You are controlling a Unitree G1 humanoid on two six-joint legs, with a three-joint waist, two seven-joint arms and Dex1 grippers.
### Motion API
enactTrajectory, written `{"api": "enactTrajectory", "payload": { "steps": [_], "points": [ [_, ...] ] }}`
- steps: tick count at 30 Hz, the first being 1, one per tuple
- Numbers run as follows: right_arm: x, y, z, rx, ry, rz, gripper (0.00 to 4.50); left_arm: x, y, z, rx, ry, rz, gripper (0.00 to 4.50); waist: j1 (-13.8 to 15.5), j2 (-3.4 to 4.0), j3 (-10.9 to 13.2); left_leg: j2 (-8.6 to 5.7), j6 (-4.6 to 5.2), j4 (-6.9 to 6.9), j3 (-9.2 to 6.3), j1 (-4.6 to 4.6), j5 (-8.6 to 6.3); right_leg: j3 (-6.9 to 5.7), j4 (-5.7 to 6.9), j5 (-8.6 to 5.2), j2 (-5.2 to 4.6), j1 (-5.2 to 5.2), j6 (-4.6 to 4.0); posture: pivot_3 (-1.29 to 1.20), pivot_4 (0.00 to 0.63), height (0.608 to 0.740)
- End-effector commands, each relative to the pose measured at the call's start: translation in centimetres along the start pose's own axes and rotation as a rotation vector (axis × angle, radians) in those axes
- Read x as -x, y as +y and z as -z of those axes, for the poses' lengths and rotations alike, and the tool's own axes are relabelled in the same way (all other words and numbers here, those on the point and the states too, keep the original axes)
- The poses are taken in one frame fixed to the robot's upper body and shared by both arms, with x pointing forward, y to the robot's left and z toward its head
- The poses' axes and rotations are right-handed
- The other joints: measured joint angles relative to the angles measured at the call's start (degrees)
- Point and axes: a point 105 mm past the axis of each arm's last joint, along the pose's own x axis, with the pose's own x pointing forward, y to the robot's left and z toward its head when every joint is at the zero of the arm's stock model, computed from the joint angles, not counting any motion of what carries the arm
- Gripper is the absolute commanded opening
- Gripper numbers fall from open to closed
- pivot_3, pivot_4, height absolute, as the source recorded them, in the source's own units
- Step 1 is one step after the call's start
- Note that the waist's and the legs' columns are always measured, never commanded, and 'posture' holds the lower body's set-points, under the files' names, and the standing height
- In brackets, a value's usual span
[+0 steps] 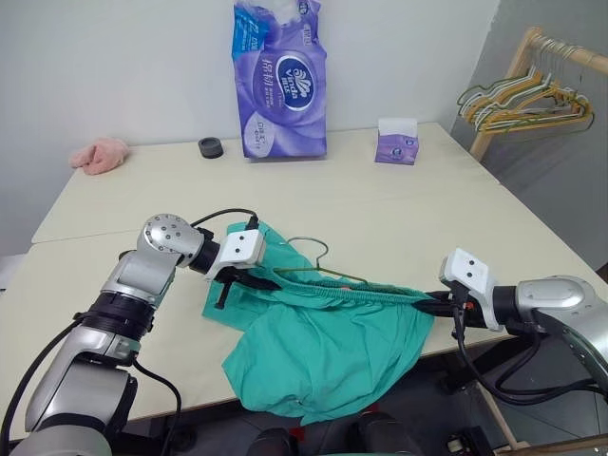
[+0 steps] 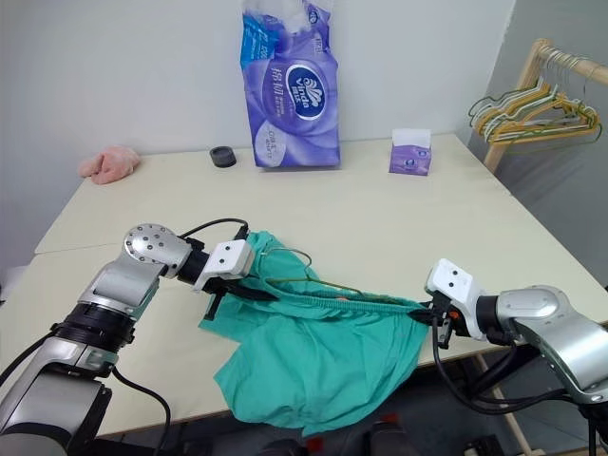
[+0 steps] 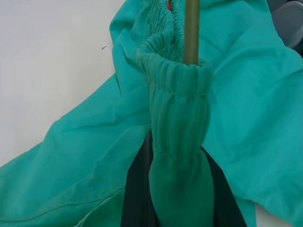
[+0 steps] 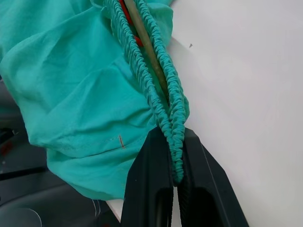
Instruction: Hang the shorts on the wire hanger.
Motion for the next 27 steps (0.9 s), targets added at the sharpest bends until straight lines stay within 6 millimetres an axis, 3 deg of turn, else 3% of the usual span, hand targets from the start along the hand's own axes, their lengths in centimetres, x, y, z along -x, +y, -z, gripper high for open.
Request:
{"api": "enactTrajectory", "payload": {
  "steps": [1, 7, 10, 14, 24, 27],
  "points": [
    [0.6, -0.9, -2.1, 0.142, 0.014, 0.032, 0.05, -0.1, 0.5, -0.1, -0.034, 0.035, -0.033, 0.00, -0.05, 0.01, 0.00, 0.00, 0.00, 0.00, 0.00, 0.00, 0.00, 0.00, 0.00, 0.00, 0.00, 0.00, 0.00, -0.16, 0.054, 0.740],
    [-0.1, -2.4, -3.9, 0.291, 0.088, 0.044, 0.05, -2.1, 1.5, -0.8, -0.139, 0.094, -0.091, 0.00, -0.03, 0.20, 0.11, 0.00, 0.01, 0.01, 0.07, -0.04, 0.00, 0.05, 0.00, 0.06, -0.03, -0.07, -0.04, -0.17, 0.049, 0.740],
    [-0.8, -2.5, -5.0, 0.354, 0.100, 0.034, 0.05, -3.4, 2.1, -1.8, -0.163, 0.085, -0.139, 0.00, -0.05, 0.20, 0.11, -0.01, 0.01, 0.04, 0.06, -0.06, -0.01, 0.04, -0.01, 0.07, -0.04, -0.07, -0.03, -0.17, 0.044, 0.740],
    [-1.4, -2.4, -6.6, 0.402, 0.082, 0.035, 0.05, -4.4, 2.6, -1.7, -0.235, 0.141, -0.181, 0.00, -0.27, 0.21, 0.10, 0.00, 0.01, 0.03, 0.06, -0.06, -0.01, 0.05, 0.02, 0.07, -0.04, -0.09, -0.04, -0.18, 0.041, 0.740],
    [-2.1, -1.6, -7.1, 0.463, 0.088, -0.002, 0.05, -5.6, 3.8, -2.4, -0.248, 0.131, -0.255, 0.00, -0.35, 0.22, 0.08, -0.09, 0.01, 0.05, 0.06, -0.09, -0.01, 0.04, 0.14, 0.10, -0.15, -0.16, -0.02, -0.19, 0.032, 0.740],
    [-1.5, -1.7, -7.1, 0.471, 0.082, 0.005, 0.81, -5.4, 3.9, -1.9, -0.232, 0.140, -0.268, 0.00, -0.40, 0.22, 0.08, -0.11, 0.01, 0.05, 0.07, -0.09, -0.01, 0.04, 0.27, 0.10, -0.19, -0.22, -0.03, -0.20, 0.030, 0.740]
  ]
}}
